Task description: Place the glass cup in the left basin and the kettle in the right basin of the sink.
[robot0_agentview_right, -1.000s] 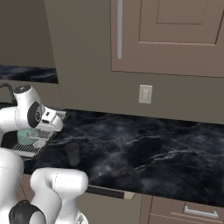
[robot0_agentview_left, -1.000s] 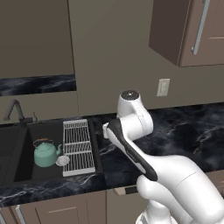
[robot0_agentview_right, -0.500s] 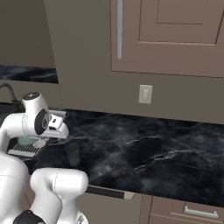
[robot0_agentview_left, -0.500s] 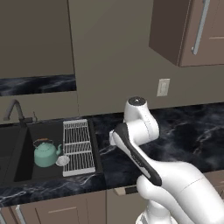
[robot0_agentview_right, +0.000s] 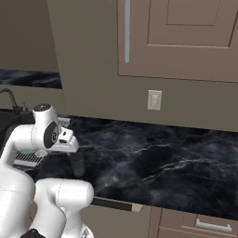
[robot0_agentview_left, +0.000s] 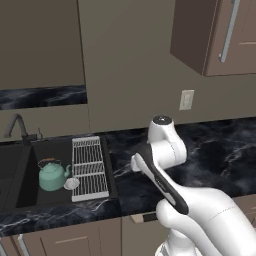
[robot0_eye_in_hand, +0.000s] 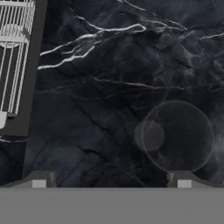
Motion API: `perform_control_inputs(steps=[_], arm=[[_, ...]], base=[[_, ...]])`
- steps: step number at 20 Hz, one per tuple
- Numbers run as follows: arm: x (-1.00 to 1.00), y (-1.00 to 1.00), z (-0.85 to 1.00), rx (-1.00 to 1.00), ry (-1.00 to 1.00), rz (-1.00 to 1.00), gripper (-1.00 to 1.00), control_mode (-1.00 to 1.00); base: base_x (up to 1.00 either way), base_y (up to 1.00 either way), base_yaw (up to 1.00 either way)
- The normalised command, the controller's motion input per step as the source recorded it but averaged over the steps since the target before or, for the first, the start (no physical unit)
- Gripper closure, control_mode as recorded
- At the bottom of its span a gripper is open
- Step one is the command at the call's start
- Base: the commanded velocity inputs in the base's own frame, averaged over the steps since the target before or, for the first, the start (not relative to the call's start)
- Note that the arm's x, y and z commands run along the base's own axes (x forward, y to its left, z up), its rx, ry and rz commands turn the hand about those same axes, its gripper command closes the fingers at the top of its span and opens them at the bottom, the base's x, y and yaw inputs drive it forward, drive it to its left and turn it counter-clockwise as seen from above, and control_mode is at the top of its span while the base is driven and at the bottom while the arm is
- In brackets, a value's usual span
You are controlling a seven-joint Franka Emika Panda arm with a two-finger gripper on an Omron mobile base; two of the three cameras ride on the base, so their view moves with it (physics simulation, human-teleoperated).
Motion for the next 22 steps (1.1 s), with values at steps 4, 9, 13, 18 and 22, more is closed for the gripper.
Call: perform_control_inputs(steps=[4,9,13,18,22], arm=[[0.0,-0.15,-0.17,0.0,0.04,0.0,-1.0,-1.0],[0.12,-0.17,-0.18,0.0,0.06,0.0,-1.0,-1.0],[0.36,-0.16,-0.11,0.0,0.07,0.0,-1.0,-1.0],[0.47,-0.06,-0.04,0.0,0.08,0.0,-1.0,-1.0],[0.36,0.0,-0.1,0.0,0.08,0.0,-1.0,-1.0]], base=[[0.0,0.0,0.0],[0.0,0.0,0.0],[0.0,0.0,0.0],[0.0,0.0,0.0],[0.0,0.0,0.0]])
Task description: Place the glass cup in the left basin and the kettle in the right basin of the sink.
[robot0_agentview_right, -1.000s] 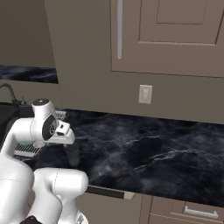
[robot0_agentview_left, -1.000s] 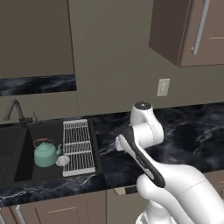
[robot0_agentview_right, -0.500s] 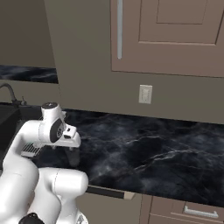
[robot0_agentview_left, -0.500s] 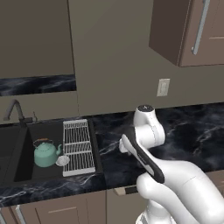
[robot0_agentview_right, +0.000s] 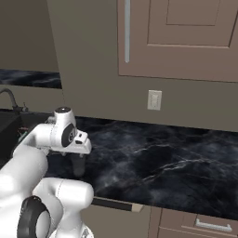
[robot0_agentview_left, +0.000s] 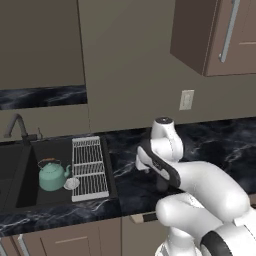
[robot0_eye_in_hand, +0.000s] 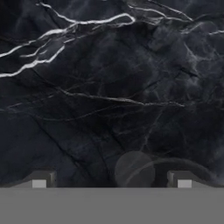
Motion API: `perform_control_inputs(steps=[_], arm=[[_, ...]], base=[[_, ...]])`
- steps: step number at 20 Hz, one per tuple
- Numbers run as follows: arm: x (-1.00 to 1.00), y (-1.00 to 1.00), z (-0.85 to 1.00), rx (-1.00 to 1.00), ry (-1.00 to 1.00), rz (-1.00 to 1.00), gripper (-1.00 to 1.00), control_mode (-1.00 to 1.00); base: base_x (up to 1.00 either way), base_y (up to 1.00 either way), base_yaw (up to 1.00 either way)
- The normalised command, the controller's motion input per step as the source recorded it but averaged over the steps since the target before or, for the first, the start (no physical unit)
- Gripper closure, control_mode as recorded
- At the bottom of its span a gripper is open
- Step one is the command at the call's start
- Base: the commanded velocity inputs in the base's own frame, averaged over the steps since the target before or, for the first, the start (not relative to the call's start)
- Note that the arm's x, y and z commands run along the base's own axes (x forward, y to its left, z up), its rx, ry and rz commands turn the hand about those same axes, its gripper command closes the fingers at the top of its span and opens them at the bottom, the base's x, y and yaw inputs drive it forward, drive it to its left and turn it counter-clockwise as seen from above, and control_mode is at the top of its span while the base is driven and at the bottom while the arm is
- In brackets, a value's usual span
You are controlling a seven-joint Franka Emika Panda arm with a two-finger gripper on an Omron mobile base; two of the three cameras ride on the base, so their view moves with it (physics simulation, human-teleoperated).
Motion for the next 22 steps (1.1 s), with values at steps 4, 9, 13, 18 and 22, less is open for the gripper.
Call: perform_control_inputs(steps=[4,9,13,18,22], arm=[[0.12,0.0,-0.22,0.0,0.07,0.0,-1.0,-1.0],[0.07,0.0,-0.23,0.0,0.06,0.0,-1.0,-1.0],[0.0,0.06,-0.3,0.0,0.05,0.0,-1.0,-1.0],[-0.06,0.28,-0.34,0.0,0.02,0.0,-1.0,-1.0],[-0.2,0.46,-0.34,0.0,0.0,0.0,1.0,-1.0]], base=[[0.0,0.0,0.0],[0.0,0.0,0.0],[0.0,0.0,0.0],[0.0,0.0,0.0],[0.0,0.0,0.0]])
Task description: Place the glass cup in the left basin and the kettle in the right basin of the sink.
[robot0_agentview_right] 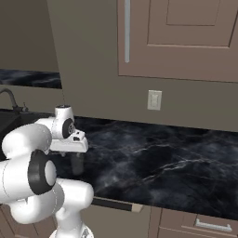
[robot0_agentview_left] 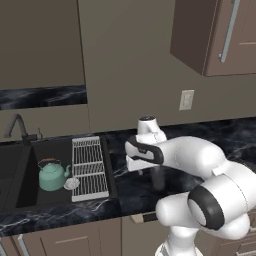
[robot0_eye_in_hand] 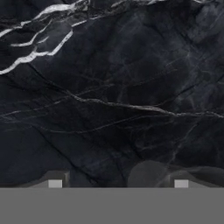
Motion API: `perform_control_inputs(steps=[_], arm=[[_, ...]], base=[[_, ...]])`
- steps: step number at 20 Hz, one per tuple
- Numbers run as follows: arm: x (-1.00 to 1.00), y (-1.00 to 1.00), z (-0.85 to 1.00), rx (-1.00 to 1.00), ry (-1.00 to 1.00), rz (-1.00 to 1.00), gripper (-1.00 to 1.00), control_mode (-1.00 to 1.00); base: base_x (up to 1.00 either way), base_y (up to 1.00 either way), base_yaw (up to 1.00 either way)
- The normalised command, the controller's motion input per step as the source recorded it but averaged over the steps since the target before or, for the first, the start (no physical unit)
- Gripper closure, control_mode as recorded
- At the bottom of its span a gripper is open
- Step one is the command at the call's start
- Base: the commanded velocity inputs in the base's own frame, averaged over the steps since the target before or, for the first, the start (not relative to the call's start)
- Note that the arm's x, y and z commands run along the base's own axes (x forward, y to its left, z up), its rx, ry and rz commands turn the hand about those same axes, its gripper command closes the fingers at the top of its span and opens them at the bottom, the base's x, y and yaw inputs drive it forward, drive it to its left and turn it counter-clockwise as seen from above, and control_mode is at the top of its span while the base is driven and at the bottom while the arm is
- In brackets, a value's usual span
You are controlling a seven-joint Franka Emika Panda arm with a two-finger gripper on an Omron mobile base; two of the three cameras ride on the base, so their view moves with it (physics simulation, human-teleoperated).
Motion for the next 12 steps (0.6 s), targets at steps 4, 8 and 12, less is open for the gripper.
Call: perform_control_inputs(steps=[4,8,12], arm=[[-0.29,0.27,-0.37,0.0,0.0,0.0,1.0,-1.0],[-0.36,0.01,-0.3,0.0,0.0,0.0,1.0,-1.0],[-0.47,0.0,-0.25,0.0,0.0,0.0,1.0,-1.0]], base=[[0.0,0.0,0.0],[0.0,0.0,0.0],[0.0,0.0,0.0]])
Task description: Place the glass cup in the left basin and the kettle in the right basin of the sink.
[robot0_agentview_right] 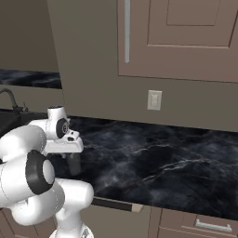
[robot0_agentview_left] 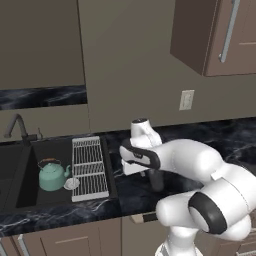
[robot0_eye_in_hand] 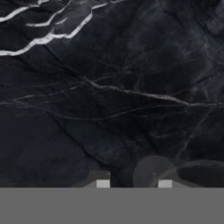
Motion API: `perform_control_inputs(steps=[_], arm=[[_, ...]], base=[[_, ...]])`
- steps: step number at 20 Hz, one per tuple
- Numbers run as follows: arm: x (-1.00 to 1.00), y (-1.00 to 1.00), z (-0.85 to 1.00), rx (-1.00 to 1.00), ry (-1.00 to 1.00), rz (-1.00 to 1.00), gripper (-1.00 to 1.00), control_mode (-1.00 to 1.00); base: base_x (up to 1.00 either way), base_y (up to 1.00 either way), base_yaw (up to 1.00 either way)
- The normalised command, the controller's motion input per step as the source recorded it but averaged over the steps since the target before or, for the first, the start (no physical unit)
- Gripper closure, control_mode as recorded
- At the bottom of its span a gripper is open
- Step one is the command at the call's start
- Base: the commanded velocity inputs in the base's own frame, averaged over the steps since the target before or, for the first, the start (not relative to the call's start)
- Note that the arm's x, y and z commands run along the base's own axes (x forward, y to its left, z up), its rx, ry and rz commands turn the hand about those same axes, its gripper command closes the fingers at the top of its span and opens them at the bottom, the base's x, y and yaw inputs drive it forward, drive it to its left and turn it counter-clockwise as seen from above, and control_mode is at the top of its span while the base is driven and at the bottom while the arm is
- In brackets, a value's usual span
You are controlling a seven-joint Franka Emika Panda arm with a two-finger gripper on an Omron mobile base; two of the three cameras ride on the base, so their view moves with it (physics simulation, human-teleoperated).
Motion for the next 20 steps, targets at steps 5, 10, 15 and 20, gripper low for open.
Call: perform_control_inputs(steps=[5,10,15,20], arm=[[-0.5,0.0,0.05,-0.03,-0.03,0.0,1.0,-1.0],[-0.51,0.0,0.51,-0.07,-0.12,0.0,1.0,-1.0],[-0.27,0.0,0.45,-0.13,-0.07,0.0,1.0,-1.0],[-0.2,0.0,0.44,-0.17,-0.04,0.01,1.0,-1.0]], base=[[0.0,0.0,0.0],[0.0,0.0,0.0],[0.0,0.0,0.0],[0.0,0.0,0.0]])
